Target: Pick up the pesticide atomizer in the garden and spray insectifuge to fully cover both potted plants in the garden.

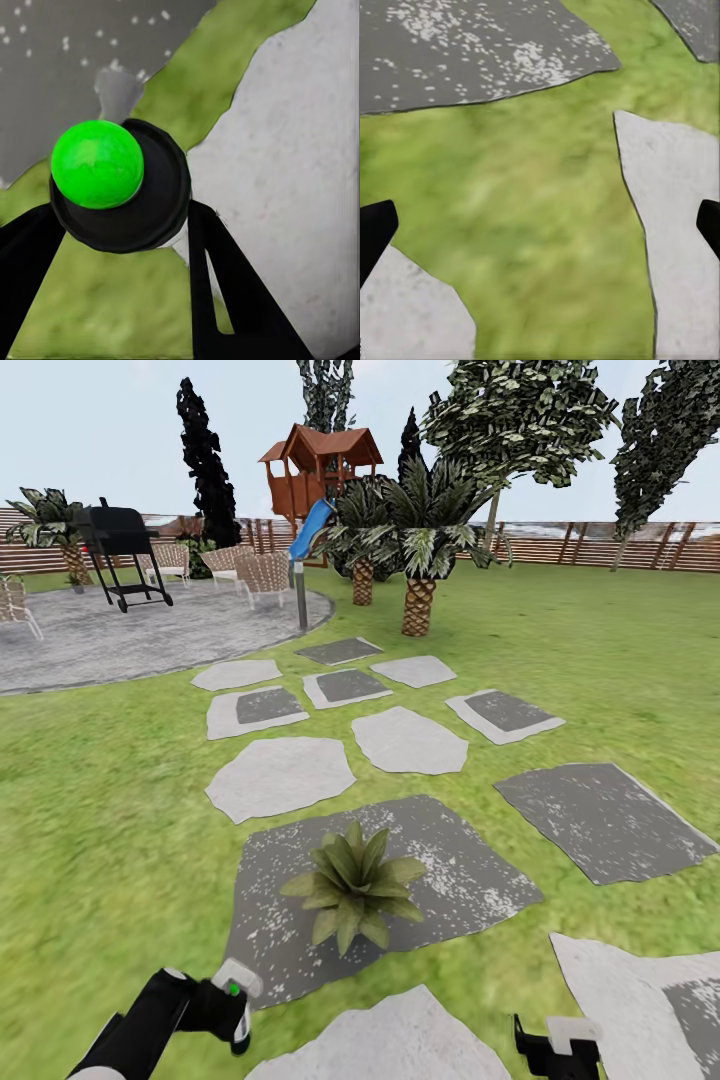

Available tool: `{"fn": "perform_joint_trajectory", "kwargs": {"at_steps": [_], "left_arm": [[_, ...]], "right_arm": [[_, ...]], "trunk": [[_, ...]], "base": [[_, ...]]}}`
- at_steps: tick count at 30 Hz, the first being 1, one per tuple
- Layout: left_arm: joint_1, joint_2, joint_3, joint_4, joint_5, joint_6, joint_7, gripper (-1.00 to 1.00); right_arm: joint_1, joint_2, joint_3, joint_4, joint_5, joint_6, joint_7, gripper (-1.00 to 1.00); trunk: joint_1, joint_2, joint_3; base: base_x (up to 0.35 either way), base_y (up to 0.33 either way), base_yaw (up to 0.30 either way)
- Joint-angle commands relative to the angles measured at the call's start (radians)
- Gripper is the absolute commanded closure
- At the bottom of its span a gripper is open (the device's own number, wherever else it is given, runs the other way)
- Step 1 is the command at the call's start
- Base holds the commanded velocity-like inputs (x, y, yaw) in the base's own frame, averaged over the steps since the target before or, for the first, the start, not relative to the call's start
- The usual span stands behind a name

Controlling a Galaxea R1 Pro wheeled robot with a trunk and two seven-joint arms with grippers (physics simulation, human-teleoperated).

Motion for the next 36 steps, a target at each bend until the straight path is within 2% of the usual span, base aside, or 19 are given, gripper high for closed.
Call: {"fn": "perform_joint_trajectory", "kwargs": {"at_steps": [1, 3, 4, 8, 9, 29, 36], "left_arm": [[0.0, 0.004, 0.006, -0.002, -0.005, 0.013, -0.01, 1.0], [-0.004, 0.013, 0.008, -0.004, -0.002, 0.064, -0.013, 1.0], [-0.016, 0.019, -0.005, -0.029, -0.011, 0.135, -0.015, 1.0], [-0.015, 0.016, -0.006, -0.052, -0.049, 0.138, -0.017, 1.0], [-0.09, 0.007, 0.011, -0.053, -0.324, 0.206, -0.239, 1.0], [-0.09, 0.004, 0.007, -0.048, -0.321, 0.205, -0.24, 1.0], [-0.09, 0.004, 0.007, -0.048, -0.321, 0.204, -0.24, 1.0]], "right_arm": [[0.0, 0.001, 0.011, 0.001, -0.013, -0.004, 0.005, -1.0], [0.001, 0.004, 0.012, 0.0, -0.018, -0.021, 0.034, -1.0], [0.001, 0.008, 0.012, 0.003, -0.021, -0.042, 0.062, -1.0], [0.001, 0.012, 0.012, 0.003, -0.02, -0.042, 0.061, -1.0], [0.001, 0.013, 0.012, 0.003, -0.017, -0.042, 0.062, -1.0], [0.001, 0.014, 0.012, 0.003, -0.017, -0.042, 0.06, -1.0], [0.001, 0.014, 0.012, 0.003, -0.018, -0.042, 0.059, -1.0]], "trunk": [[0.0, 0.0, -0.001], [0.0, 0.0, -0.001], [0.0, 0.0, -0.001], [0.0, 0.0, -0.001], [0.0, 0.0, -0.001], [0.0, 0.0, -0.001], [0.0, 0.0, -0.001]], "base": [[0.0, 0.0, 0.0], [0.0, 0.0, 0.0], [0.0, 0.0, 0.0], [0.0, 0.0, 0.0], [0.0, 0.0, -0.033], [0.034, 0.007, -0.003], [0.169, 0.032, -0.227]]}}
